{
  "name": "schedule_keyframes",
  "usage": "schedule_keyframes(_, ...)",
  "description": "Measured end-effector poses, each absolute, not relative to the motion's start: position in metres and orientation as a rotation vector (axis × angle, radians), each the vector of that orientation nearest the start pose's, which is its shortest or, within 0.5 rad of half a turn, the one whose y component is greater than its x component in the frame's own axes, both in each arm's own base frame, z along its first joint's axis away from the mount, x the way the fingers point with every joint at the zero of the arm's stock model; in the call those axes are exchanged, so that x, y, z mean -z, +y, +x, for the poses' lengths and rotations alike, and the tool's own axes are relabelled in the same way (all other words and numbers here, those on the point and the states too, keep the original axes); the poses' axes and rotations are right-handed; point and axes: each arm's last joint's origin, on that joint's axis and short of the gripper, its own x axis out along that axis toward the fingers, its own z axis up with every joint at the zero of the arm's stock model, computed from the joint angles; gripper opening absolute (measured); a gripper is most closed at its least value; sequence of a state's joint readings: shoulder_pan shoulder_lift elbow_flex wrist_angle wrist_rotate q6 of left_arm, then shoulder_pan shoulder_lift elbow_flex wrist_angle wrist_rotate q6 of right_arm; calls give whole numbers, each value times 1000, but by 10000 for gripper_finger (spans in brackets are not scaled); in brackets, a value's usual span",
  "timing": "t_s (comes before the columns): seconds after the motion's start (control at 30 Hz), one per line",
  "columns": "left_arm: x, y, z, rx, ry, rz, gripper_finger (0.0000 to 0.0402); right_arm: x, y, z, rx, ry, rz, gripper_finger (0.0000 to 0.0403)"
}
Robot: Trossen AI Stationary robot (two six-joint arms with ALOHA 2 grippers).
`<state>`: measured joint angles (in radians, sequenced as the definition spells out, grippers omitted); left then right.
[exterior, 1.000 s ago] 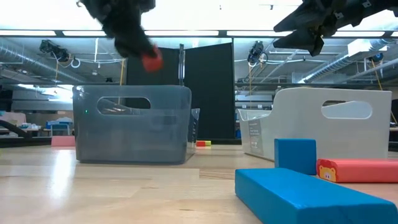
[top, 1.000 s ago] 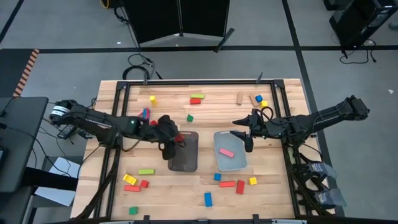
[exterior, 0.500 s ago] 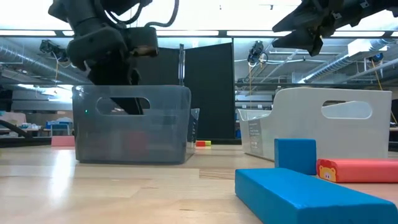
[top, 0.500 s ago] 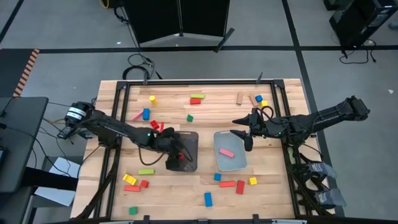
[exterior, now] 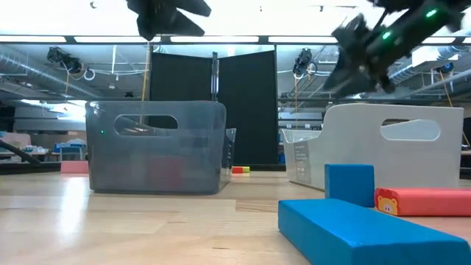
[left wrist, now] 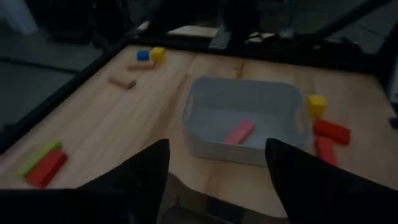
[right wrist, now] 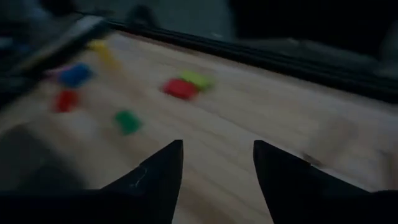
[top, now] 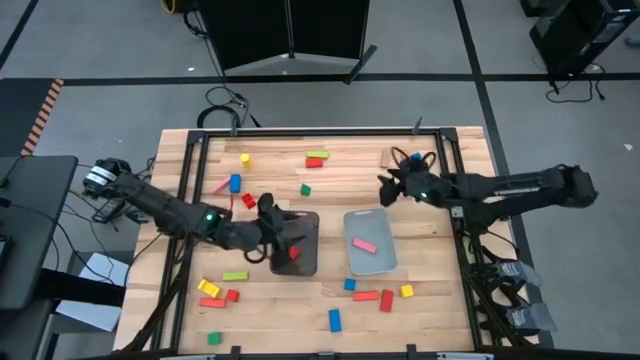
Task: Sort blocks by size
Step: Put the left large brown block into the gray bin
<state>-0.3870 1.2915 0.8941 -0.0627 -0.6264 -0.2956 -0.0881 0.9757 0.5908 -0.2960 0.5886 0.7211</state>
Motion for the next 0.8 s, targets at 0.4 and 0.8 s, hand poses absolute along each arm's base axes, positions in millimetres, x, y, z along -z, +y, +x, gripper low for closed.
schedule_keyframes(0.4, -292, -116, 261, -198, 214, -36, 209, -189, -112, 216, 1124, 785, 657, 183)
schedule_keyframes(0.8, -274, -124, 251, -180, 168, -10, 207, -165, -159, 230, 1243, 905, 675, 229)
